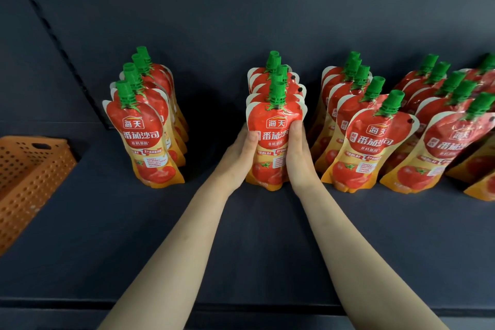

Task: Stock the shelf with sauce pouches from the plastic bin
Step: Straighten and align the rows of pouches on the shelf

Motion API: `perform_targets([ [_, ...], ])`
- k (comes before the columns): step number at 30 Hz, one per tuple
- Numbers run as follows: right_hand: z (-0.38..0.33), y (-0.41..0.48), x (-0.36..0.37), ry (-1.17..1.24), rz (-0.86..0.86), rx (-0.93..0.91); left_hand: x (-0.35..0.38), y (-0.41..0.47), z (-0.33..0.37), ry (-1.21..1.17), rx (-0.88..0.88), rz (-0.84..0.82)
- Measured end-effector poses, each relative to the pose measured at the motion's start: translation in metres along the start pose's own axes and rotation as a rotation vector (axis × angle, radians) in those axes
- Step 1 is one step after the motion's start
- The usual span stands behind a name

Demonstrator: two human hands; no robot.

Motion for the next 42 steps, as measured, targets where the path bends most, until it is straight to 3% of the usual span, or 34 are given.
perform_targets([
  [19,-0.007,-0.058,-0.019,-0.064,-0.157,0.047,0.02,-0.042,0.002,0.033,0.029,0.029],
  [26,-0.007,-0.057,-0.02,-0.086,-0.146,0.024,0.032,-0.041,0.008,0.071,0.051,0.069],
  [32,-0.002,-0.065,-0.032,-0.285,-0.066,-0.093,0.029,-0.059,0.002,0.349,0.074,0.213],
  [42,-0.003,-0.065,-0.038,-0.426,0.049,-0.201,0.029,-0.062,0.002,0.439,0.041,0.196],
])
Point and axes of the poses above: each hand's wrist, its own y-axis towards the middle knuckle, its own x-axis out of the palm, z = x × y, the point moved 1 cm from there along y, towards the middle knuckle, and after that the axes turned 15 degrees about y, right-handed, at the moved point
